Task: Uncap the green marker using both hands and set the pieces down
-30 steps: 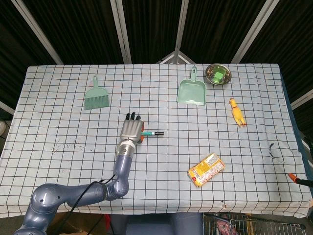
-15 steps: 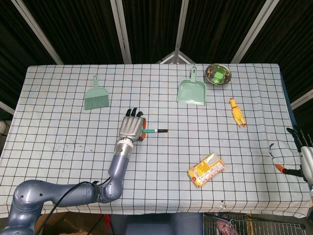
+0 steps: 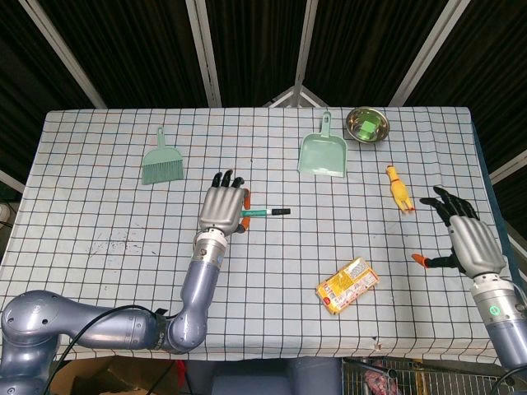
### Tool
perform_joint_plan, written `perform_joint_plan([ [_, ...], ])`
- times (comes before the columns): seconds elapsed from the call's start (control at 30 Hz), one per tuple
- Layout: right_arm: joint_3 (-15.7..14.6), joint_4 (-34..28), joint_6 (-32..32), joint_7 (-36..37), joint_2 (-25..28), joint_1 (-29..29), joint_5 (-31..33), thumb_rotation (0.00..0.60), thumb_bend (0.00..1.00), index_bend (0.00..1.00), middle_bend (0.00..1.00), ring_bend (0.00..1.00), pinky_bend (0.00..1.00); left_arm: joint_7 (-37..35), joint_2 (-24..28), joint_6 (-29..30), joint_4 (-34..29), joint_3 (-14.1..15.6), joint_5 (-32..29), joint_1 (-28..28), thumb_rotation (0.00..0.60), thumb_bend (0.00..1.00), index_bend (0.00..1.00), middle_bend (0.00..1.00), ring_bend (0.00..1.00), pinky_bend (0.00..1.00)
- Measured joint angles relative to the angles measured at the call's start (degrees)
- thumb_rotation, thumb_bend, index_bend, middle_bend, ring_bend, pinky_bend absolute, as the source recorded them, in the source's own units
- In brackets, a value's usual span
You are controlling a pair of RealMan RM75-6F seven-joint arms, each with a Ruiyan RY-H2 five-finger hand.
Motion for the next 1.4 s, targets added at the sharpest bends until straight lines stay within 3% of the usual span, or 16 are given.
perform_joint_plan([
  [0.27,1.9,-2.8,-3.7,-6.3,-1.0,7.0,10.8,0.600,0.10,0.22,0.00,0.00,0.00,-0.8,0.9,-0.8,-1.3,-0.7,-1.6,-1.3,0.600,0.59,0.62,0.17,0.00,0.00],
  [0.5,2.3,-2.0,-3.8,-11.1,-6.5,13.0,18.4,0.600,0.12,0.24,0.00,0.00,0.00,-2.2,2.1,-0.9,-2.4,-0.1,-1.0,-1.7,0.600,0.59,0.63,0.17,0.00,0.00],
  [1.03,2.1,0.7,-2.5,-14.1,-14.7,19.0,23.4,0.600,0.16,0.30,0.00,0.00,0.00,-4.7,2.9,-0.3,-3.8,0.7,-0.9,-3.0,0.600,0.59,0.63,0.17,0.00,0.00],
  [1.4,3.6,-0.2,1.1,-18.3,-18.7,24.2,29.1,0.600,0.25,0.40,0.00,0.01,0.00,-6.0,2.1,-0.5,-2.9,1.4,-1.2,-4.2,0.600,0.59,0.63,0.17,0.00,0.00],
])
